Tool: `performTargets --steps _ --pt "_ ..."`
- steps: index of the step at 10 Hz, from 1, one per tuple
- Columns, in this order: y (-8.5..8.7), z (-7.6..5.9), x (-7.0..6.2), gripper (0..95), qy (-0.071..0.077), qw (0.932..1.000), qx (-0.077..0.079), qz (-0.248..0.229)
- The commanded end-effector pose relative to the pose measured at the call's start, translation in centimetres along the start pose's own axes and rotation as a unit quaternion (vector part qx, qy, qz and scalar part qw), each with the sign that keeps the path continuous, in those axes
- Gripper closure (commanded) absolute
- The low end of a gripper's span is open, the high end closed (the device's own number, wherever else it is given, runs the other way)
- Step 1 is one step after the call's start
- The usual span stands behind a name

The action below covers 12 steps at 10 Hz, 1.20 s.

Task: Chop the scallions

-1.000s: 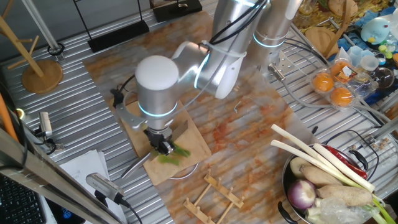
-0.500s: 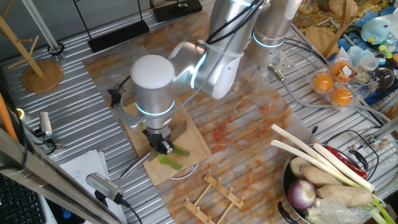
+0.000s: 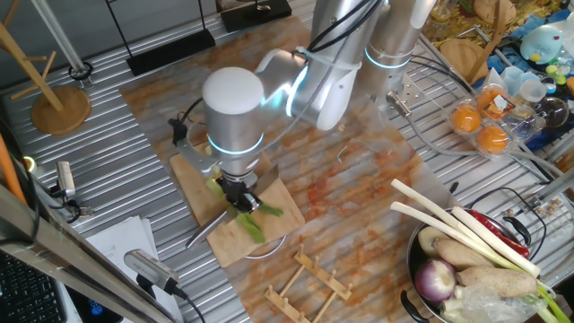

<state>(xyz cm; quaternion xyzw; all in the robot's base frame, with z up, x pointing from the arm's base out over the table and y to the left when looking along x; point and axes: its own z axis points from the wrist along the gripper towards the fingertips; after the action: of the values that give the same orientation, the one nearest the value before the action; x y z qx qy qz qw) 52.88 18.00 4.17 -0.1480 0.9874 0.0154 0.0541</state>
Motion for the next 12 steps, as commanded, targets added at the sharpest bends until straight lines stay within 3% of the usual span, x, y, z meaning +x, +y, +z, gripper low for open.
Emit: performTargets --steps 1,2,5,6,8,9,12 --pt "-0.5 2.5 -0.4 95.0 -0.011 0.9999 0.005 -0.006" --pt "-0.5 2.1 -1.3 95.0 -0.011 0.9999 0.003 -0.003" --pt "-0.3 3.4 -2.5 95.0 -0.019 0.9998 0.007 0.006" --pt "-0.5 2.8 -3.2 95.0 -0.013 0.9998 0.016 0.001" --pt "-1.1 1.4 -3.7 95.0 -0.002 1.0000 0.005 -0.002" --pt "-1.0 1.1 -3.8 95.0 -0.004 0.9997 -0.022 0.010" --pt "-1.1 2.0 -2.8 95.0 0.003 0.9999 0.012 -0.007"
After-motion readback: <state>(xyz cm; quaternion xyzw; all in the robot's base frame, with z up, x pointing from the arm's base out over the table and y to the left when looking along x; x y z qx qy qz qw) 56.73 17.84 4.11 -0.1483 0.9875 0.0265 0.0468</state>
